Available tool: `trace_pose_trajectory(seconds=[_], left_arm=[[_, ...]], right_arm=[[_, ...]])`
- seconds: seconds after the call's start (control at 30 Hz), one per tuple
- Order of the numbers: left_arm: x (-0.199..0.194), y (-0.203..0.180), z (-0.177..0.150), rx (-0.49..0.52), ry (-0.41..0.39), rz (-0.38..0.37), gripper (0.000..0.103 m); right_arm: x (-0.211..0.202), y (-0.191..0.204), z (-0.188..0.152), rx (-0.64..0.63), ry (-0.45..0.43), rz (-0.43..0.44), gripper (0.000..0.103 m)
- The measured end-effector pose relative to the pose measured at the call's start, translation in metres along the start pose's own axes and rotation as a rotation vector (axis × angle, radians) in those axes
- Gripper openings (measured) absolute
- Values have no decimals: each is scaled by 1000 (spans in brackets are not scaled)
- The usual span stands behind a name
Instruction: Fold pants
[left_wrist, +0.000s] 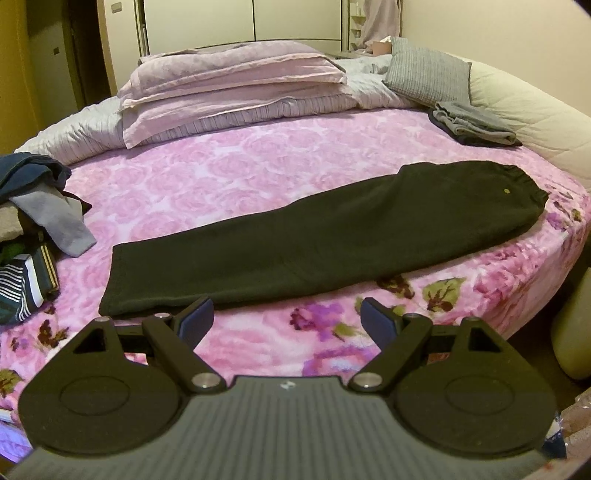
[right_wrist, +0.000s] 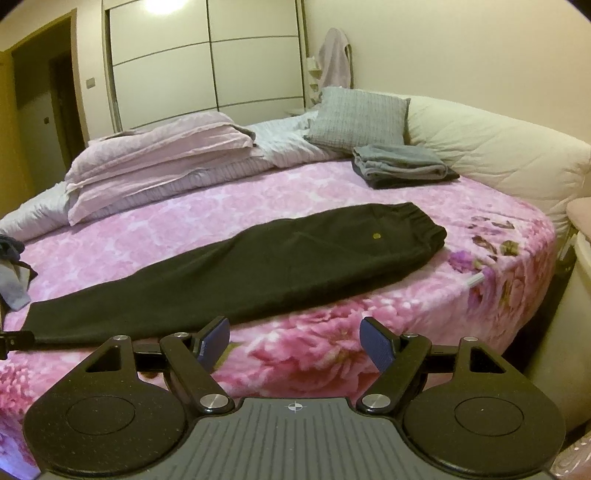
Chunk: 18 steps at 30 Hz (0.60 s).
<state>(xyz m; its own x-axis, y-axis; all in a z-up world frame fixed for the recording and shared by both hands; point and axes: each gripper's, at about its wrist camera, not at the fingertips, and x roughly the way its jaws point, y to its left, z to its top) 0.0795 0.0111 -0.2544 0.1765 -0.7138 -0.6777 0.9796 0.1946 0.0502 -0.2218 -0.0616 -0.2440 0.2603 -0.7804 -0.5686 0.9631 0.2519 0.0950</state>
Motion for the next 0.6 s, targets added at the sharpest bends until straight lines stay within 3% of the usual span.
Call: trace_pose_trajectory(seconds=[0.2,0.27,0.33,0.47,0.6], left_arm=[[22,6,3,-18,22,7,84],[35,18,0,-73,28,-24,84],[50,41,-7,-182,44,-75,80],[85,103,-35,-520,36,-148,73],[113,149,-61,-784,24,-156,59]], right_arm=[[20,-6,4,3,33,-9,75],[29,-9,4,5,47,-11,75],[39,-13,4,8,65,-17,75],[62,-23,2,20,112,-38,75],[87,-31,1,27,154,-52,75]])
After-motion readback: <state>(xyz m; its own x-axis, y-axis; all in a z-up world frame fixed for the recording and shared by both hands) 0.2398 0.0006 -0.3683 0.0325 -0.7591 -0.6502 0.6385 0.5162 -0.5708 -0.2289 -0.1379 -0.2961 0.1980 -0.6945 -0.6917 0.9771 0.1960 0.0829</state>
